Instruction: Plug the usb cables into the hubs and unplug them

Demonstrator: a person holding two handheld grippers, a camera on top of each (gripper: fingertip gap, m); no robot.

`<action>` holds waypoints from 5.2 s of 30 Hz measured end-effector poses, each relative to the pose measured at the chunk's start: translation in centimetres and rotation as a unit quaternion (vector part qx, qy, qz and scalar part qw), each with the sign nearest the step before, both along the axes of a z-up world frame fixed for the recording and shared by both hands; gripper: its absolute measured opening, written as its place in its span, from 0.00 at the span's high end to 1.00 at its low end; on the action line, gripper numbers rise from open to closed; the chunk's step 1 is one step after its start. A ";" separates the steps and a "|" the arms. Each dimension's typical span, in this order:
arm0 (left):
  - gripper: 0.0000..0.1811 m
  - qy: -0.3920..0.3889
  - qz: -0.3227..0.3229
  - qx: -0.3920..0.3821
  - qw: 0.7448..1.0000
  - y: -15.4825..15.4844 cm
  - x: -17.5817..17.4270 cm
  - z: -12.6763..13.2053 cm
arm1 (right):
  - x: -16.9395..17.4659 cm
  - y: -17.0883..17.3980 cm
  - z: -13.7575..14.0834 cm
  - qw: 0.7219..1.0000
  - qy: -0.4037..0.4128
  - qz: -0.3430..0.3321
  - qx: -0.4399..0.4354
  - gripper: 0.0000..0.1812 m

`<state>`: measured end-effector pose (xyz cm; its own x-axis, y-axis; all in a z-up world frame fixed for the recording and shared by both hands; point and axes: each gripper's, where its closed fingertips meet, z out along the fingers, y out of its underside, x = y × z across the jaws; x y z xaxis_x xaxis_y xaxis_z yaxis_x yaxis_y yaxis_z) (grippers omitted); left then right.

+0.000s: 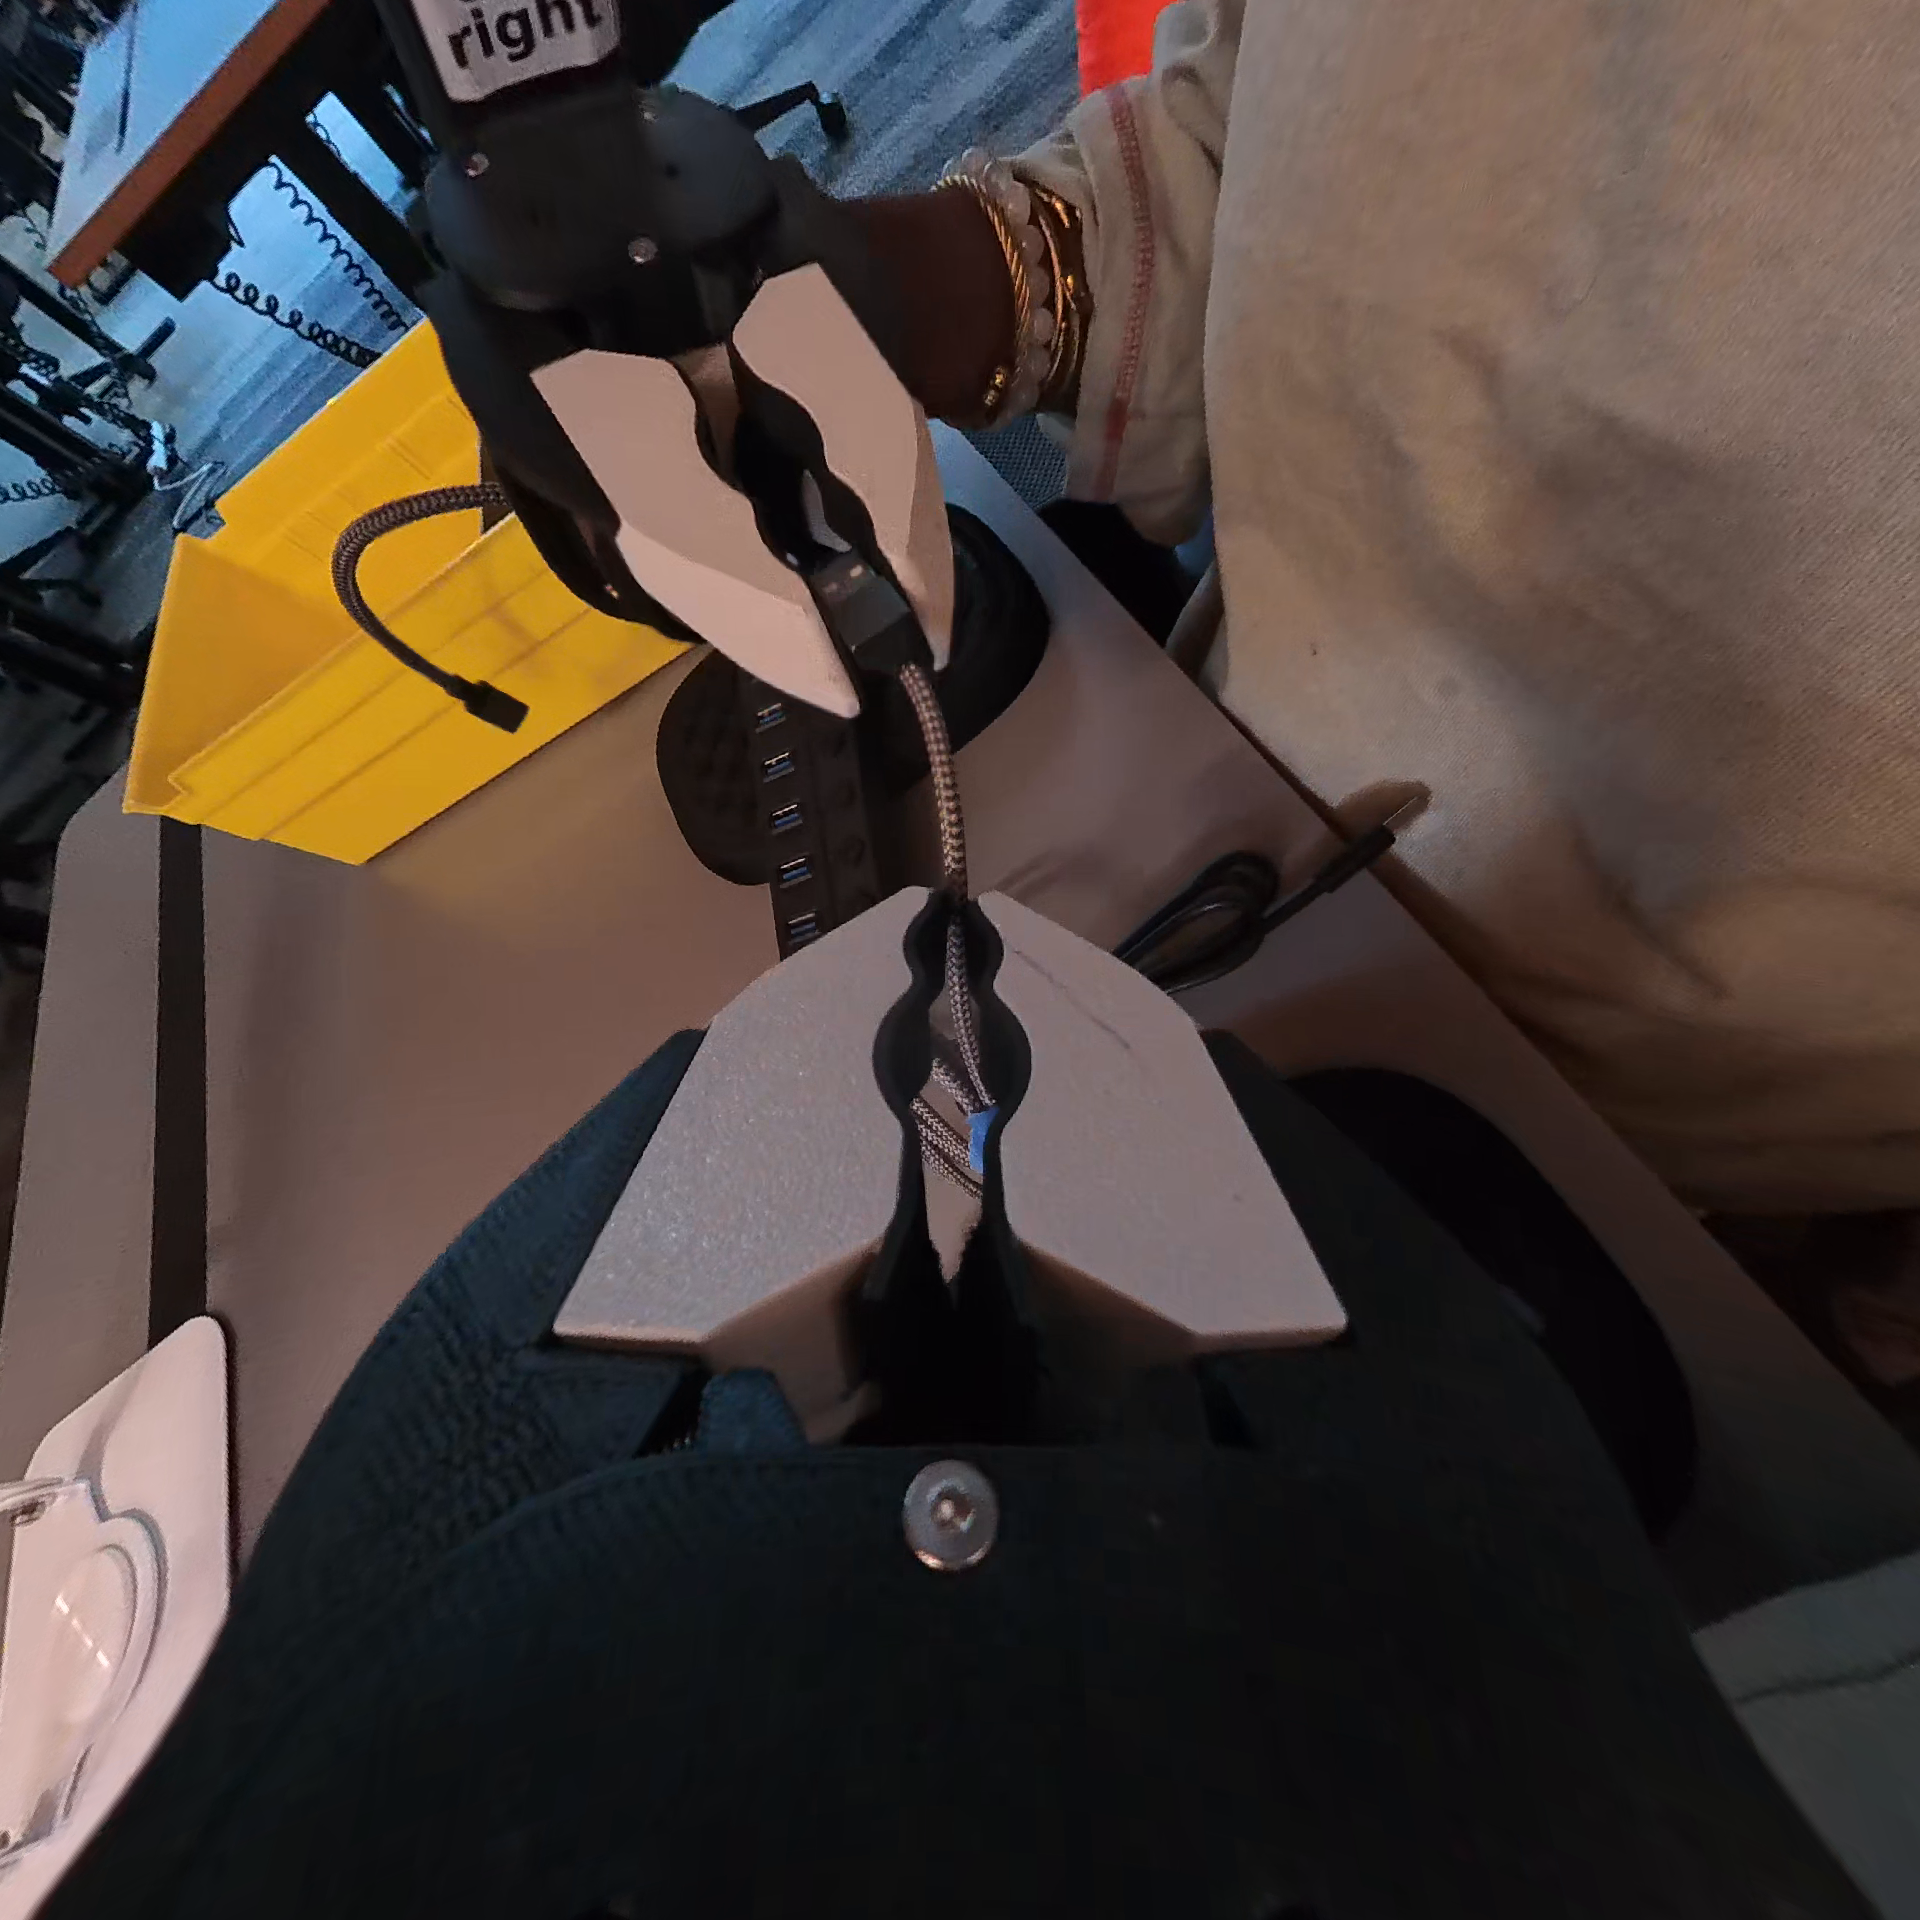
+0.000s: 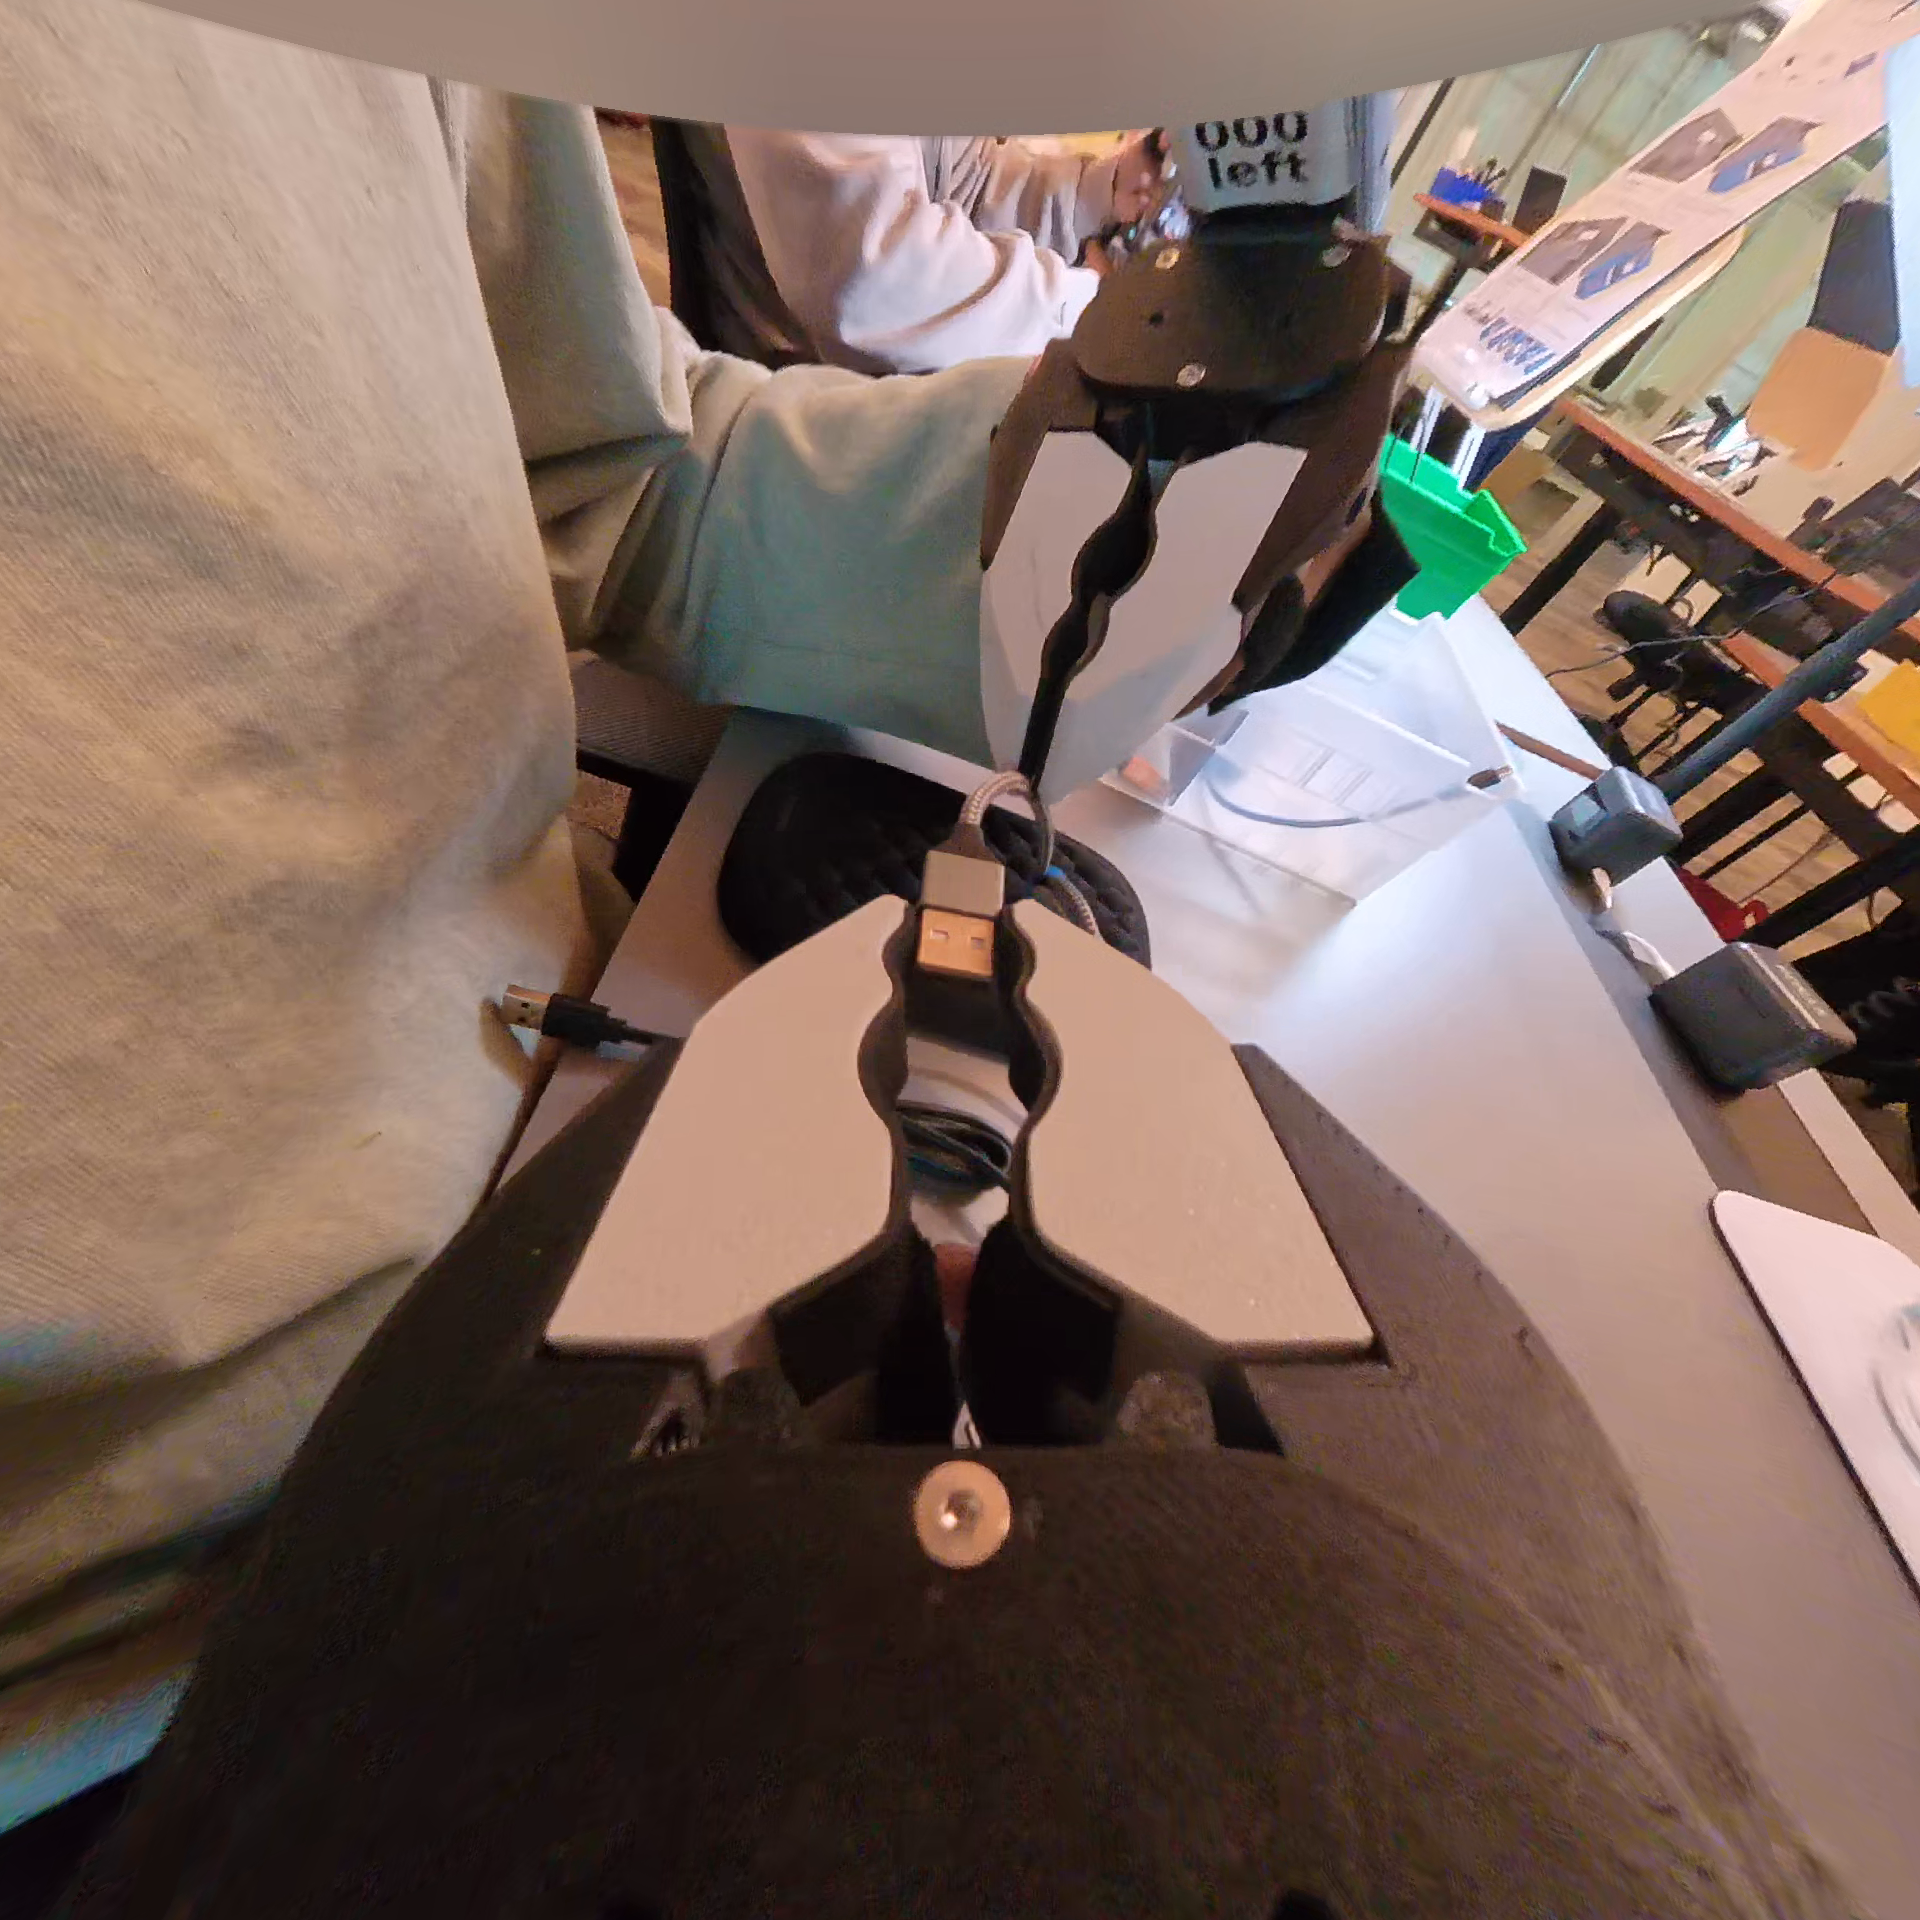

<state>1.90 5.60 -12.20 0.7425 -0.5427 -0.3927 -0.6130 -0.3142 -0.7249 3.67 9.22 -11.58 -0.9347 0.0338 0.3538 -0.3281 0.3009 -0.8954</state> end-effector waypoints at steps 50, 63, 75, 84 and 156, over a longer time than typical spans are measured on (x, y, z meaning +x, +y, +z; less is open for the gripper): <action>0.97 0.088 0.198 -0.095 0.972 7.0 -6.2 -2.8 | -1.8 16.0 -11.2 0.936 -0.200 -0.280 0.071 0.61; 0.97 0.081 0.164 -0.152 0.971 7.9 -5.4 -2.4 | -2.1 11.9 -1.1 0.978 -0.030 -0.204 0.018 0.71; 0.97 0.089 0.162 -0.141 0.973 8.9 -4.8 -1.8 | -3.1 9.7 1.1 0.983 -0.044 -0.177 0.026 0.71; 0.97 0.093 0.190 -0.149 0.966 8.8 -5.6 -2.0 | -3.7 8.9 1.8 0.981 -0.060 -0.184 -0.009 0.71; 0.97 0.057 0.185 -0.106 0.975 8.2 -3.2 -1.9 | -4.2 4.9 -0.9 0.970 -0.063 -0.229 0.057 0.93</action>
<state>-1.33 13.85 -14.13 0.8612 -0.3236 -0.3919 -0.5016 -0.6654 -0.5529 -0.55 14.17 -12.47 -0.8672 0.4229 0.2629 -0.0262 0.4885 -0.8722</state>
